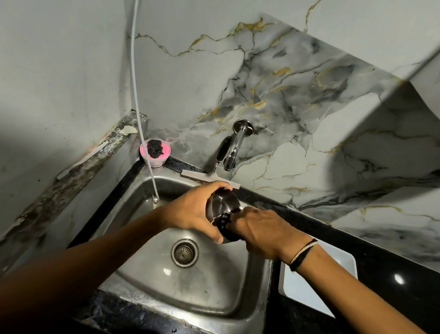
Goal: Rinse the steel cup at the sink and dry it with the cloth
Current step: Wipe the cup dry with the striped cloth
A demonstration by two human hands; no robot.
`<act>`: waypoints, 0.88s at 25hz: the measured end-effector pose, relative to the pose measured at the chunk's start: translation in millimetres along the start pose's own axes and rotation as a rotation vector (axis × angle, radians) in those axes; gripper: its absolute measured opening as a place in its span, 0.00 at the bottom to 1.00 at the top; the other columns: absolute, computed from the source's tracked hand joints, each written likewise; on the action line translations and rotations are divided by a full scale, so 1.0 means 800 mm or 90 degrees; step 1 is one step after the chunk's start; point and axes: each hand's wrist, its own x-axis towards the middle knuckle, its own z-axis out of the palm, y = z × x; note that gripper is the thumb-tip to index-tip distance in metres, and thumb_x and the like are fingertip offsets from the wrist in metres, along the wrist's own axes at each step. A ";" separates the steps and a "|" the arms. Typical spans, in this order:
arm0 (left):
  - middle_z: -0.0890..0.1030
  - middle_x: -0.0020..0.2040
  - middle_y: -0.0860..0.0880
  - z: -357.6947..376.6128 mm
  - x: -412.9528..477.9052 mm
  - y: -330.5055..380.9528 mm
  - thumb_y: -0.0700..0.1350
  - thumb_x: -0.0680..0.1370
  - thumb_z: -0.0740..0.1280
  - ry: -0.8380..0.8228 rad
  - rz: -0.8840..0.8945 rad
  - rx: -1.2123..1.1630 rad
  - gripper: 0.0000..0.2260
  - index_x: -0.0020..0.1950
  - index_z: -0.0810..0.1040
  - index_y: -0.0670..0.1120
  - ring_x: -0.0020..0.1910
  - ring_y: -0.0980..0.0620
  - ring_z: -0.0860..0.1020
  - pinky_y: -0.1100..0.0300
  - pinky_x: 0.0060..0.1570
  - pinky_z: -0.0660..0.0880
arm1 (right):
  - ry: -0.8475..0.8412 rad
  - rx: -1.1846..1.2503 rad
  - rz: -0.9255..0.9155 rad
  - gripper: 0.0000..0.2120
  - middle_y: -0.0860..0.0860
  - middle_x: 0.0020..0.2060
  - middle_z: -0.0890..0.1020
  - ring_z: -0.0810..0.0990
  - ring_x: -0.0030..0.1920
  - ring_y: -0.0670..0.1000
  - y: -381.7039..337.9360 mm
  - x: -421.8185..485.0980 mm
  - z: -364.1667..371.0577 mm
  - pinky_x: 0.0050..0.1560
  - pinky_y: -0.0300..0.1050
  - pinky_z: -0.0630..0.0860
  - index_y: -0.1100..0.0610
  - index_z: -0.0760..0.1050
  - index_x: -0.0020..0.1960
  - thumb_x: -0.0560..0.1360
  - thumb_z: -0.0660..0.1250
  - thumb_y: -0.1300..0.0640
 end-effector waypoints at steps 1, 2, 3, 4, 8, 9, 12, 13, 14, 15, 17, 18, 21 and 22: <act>0.79 0.69 0.54 0.004 0.001 0.001 0.48 0.58 0.90 -0.001 0.011 0.034 0.53 0.79 0.69 0.51 0.67 0.57 0.79 0.65 0.67 0.75 | -0.021 0.077 0.003 0.10 0.49 0.49 0.82 0.82 0.55 0.57 0.002 -0.001 0.000 0.43 0.44 0.72 0.52 0.77 0.56 0.79 0.65 0.64; 0.78 0.72 0.54 0.007 0.001 0.000 0.50 0.58 0.90 -0.001 0.021 0.061 0.54 0.80 0.68 0.51 0.69 0.56 0.78 0.63 0.70 0.74 | -0.036 0.158 -0.001 0.11 0.49 0.48 0.81 0.81 0.52 0.55 0.006 -0.003 0.003 0.42 0.43 0.72 0.51 0.77 0.56 0.79 0.66 0.65; 0.76 0.73 0.54 0.008 0.001 -0.001 0.51 0.58 0.89 -0.001 0.031 0.085 0.55 0.81 0.67 0.51 0.70 0.55 0.76 0.60 0.72 0.73 | -0.044 0.245 -0.007 0.15 0.49 0.51 0.83 0.82 0.51 0.53 0.010 -0.003 0.008 0.44 0.44 0.75 0.51 0.78 0.61 0.79 0.66 0.65; 0.74 0.75 0.54 0.008 0.001 -0.003 0.52 0.58 0.89 -0.002 0.041 0.105 0.56 0.82 0.65 0.51 0.72 0.55 0.74 0.59 0.73 0.72 | -0.037 0.348 -0.016 0.20 0.50 0.56 0.84 0.83 0.51 0.52 0.011 -0.004 0.012 0.46 0.44 0.79 0.50 0.79 0.67 0.79 0.64 0.67; 0.68 0.80 0.52 0.013 -0.006 -0.010 0.56 0.60 0.87 -0.004 0.093 0.173 0.58 0.84 0.60 0.50 0.78 0.55 0.69 0.62 0.78 0.64 | 0.092 0.862 -0.002 0.21 0.59 0.60 0.88 0.89 0.57 0.57 -0.001 0.005 0.035 0.59 0.46 0.85 0.55 0.81 0.70 0.82 0.63 0.71; 0.67 0.82 0.50 0.016 -0.009 -0.013 0.57 0.62 0.86 0.001 0.105 0.194 0.58 0.85 0.59 0.47 0.80 0.55 0.66 0.64 0.80 0.60 | 0.115 0.986 0.013 0.21 0.60 0.60 0.88 0.89 0.58 0.56 -0.007 0.009 0.040 0.60 0.45 0.85 0.58 0.82 0.69 0.81 0.63 0.73; 0.66 0.83 0.39 0.026 -0.021 -0.016 0.56 0.69 0.83 0.062 0.153 0.262 0.53 0.85 0.60 0.37 0.83 0.51 0.61 0.66 0.83 0.52 | 0.179 1.313 0.060 0.22 0.61 0.57 0.89 0.89 0.55 0.54 -0.020 0.021 0.044 0.57 0.45 0.86 0.64 0.84 0.65 0.78 0.61 0.77; 0.67 0.83 0.37 0.029 -0.022 -0.018 0.57 0.71 0.81 0.090 0.169 0.293 0.51 0.84 0.61 0.35 0.83 0.48 0.61 0.60 0.85 0.55 | 0.205 1.399 0.073 0.21 0.62 0.56 0.88 0.89 0.54 0.55 -0.024 0.026 0.043 0.58 0.47 0.86 0.65 0.84 0.64 0.78 0.61 0.77; 0.67 0.83 0.35 0.030 -0.023 -0.017 0.58 0.73 0.79 0.113 0.184 0.326 0.50 0.83 0.61 0.32 0.84 0.44 0.62 0.53 0.86 0.58 | 0.227 1.487 0.089 0.19 0.64 0.55 0.86 0.88 0.54 0.57 -0.026 0.030 0.042 0.60 0.50 0.85 0.66 0.83 0.62 0.78 0.60 0.76; 0.67 0.82 0.34 0.032 -0.022 -0.018 0.59 0.74 0.78 0.132 0.201 0.350 0.50 0.83 0.61 0.31 0.84 0.41 0.63 0.48 0.85 0.60 | 0.236 1.592 0.109 0.17 0.64 0.56 0.85 0.86 0.55 0.59 -0.027 0.034 0.042 0.64 0.53 0.83 0.66 0.82 0.61 0.78 0.60 0.74; 0.67 0.82 0.33 0.036 -0.019 -0.018 0.54 0.72 0.81 0.162 0.236 0.375 0.50 0.83 0.61 0.31 0.83 0.38 0.64 0.44 0.84 0.62 | 0.229 1.836 0.124 0.15 0.65 0.55 0.86 0.84 0.57 0.61 -0.036 0.038 0.039 0.68 0.58 0.79 0.67 0.81 0.60 0.76 0.62 0.70; 0.67 0.82 0.34 0.039 -0.017 -0.018 0.50 0.70 0.84 0.175 0.240 0.381 0.51 0.83 0.60 0.33 0.83 0.38 0.65 0.45 0.84 0.63 | 0.251 1.935 0.107 0.16 0.66 0.54 0.87 0.86 0.56 0.63 -0.043 0.038 0.038 0.63 0.59 0.81 0.70 0.83 0.58 0.74 0.63 0.67; 0.63 0.86 0.43 0.052 -0.016 -0.017 0.44 0.65 0.86 0.231 0.163 0.260 0.57 0.86 0.56 0.43 0.84 0.44 0.64 0.48 0.83 0.65 | 0.458 2.056 0.053 0.17 0.68 0.46 0.89 0.92 0.42 0.64 -0.058 0.031 0.040 0.38 0.57 0.89 0.73 0.87 0.47 0.71 0.62 0.64; 0.62 0.86 0.47 0.057 -0.016 -0.017 0.43 0.64 0.86 0.265 0.110 0.176 0.57 0.87 0.56 0.47 0.84 0.47 0.65 0.50 0.82 0.68 | 0.527 2.074 0.026 0.16 0.67 0.44 0.90 0.92 0.40 0.64 -0.057 0.025 0.042 0.35 0.58 0.88 0.72 0.87 0.45 0.71 0.63 0.64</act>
